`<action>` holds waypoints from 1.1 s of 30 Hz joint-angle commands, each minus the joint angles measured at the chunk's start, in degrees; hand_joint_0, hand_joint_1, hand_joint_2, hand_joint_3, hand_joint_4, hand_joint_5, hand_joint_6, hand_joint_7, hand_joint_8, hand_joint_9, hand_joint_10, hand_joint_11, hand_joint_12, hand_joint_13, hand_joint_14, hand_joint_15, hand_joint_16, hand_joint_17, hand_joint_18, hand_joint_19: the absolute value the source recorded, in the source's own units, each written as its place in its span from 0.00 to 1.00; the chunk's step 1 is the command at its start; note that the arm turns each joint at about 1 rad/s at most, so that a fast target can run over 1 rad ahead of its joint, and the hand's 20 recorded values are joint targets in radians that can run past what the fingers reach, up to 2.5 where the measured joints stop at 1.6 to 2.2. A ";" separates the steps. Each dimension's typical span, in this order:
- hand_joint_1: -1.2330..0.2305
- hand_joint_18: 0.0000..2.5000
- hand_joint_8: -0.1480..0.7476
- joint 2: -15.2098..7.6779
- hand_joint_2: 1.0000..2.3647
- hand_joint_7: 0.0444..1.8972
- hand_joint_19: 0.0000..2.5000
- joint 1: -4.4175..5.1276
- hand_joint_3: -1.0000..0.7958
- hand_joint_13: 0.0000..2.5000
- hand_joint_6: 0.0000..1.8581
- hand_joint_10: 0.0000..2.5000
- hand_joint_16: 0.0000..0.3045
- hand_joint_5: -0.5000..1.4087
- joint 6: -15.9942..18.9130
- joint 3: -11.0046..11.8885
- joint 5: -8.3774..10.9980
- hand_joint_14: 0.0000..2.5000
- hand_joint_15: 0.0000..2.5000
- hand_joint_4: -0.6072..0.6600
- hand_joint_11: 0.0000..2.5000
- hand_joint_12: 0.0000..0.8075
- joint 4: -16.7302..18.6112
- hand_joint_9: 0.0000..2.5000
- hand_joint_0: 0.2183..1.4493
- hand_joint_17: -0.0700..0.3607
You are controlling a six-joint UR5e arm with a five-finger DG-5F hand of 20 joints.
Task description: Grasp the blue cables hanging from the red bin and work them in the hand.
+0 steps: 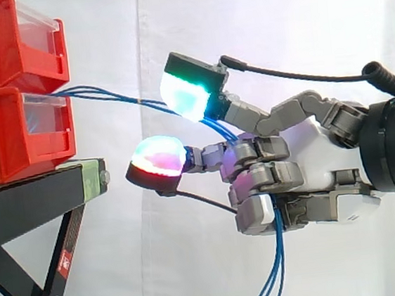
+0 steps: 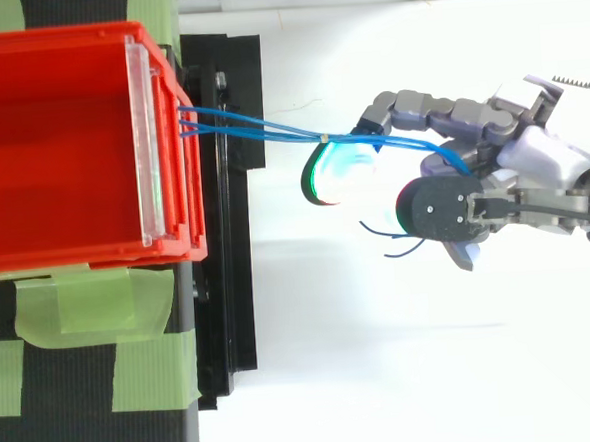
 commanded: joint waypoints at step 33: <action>0.39 0.54 0.47 -0.06 0.00 0.69 0.45 -4.66 0.01 0.51 0.10 1.00 0.14 0.41 -12.48 5.54 3.81 1.00 0.73 0.61 1.00 0.51 -7.56 0.42 0.53 0.38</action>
